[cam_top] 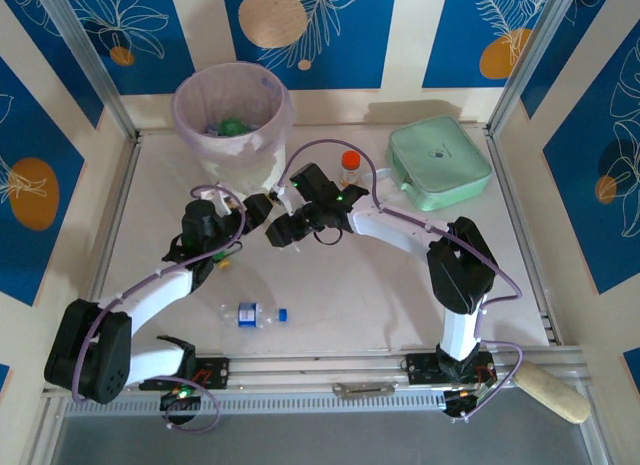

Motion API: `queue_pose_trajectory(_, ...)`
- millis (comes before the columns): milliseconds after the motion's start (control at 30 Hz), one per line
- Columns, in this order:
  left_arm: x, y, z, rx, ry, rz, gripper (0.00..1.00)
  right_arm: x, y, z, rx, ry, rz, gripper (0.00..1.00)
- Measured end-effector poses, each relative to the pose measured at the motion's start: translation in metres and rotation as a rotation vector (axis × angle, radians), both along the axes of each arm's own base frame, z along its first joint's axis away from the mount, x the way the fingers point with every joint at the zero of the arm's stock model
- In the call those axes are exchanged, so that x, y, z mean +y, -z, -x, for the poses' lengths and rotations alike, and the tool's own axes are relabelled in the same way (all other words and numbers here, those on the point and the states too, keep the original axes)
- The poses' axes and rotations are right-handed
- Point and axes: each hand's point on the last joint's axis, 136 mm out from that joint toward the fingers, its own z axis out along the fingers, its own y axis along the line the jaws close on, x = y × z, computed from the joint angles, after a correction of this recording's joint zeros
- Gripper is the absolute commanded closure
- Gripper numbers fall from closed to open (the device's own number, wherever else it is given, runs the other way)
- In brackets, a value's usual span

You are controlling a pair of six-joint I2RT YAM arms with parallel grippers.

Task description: Put the plastic bottles in the bin

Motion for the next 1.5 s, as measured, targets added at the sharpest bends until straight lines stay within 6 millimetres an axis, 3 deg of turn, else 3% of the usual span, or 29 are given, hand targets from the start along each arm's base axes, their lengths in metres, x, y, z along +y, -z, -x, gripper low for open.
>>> queue_pose_trajectory(100,-0.003,-0.005,-0.001,-0.014,0.009,0.015,0.37,0.0,0.0,0.0,0.0,0.001,0.002,0.5)
queue_pose_trajectory(267,-0.005,-0.006,-0.004,-0.008,0.008,0.033,0.48,-0.001,0.001,-0.003,-0.013,0.013,0.01,0.47)
queue_pose_trajectory(567,-0.004,-0.005,-0.005,-0.011,0.001,0.021,0.5,0.001,-0.004,-0.001,-0.012,0.003,-0.023,0.18)
queue_pose_trajectory(800,0.006,0.005,-0.005,0.012,-0.025,-0.046,0.5,-0.025,-0.018,0.001,0.007,0.037,-0.121,0.13)
queue_pose_trajectory(933,0.01,-0.004,-0.01,-0.006,-0.024,-0.086,0.5,-0.047,-0.028,-0.01,0.012,0.105,-0.183,0.12)
queue_pose_trajectory(1033,0.008,-0.026,-0.017,-0.056,-0.008,-0.121,0.51,-0.064,-0.027,-0.02,0.018,0.171,-0.194,0.11)
queue_pose_trajectory(1133,0.002,-0.063,-0.026,-0.144,0.024,-0.164,0.52,-0.075,-0.022,-0.028,0.038,0.236,-0.194,0.11)
queue_pose_trajectory(1300,-0.011,-0.115,-0.048,-0.244,0.096,-0.258,0.52,-0.086,-0.032,-0.043,0.02,0.316,-0.236,0.06)
queue_pose_trajectory(1500,-0.028,-0.208,-0.075,-0.434,0.146,-0.291,0.52,-0.096,-0.017,-0.044,0.042,0.378,-0.201,0.01)
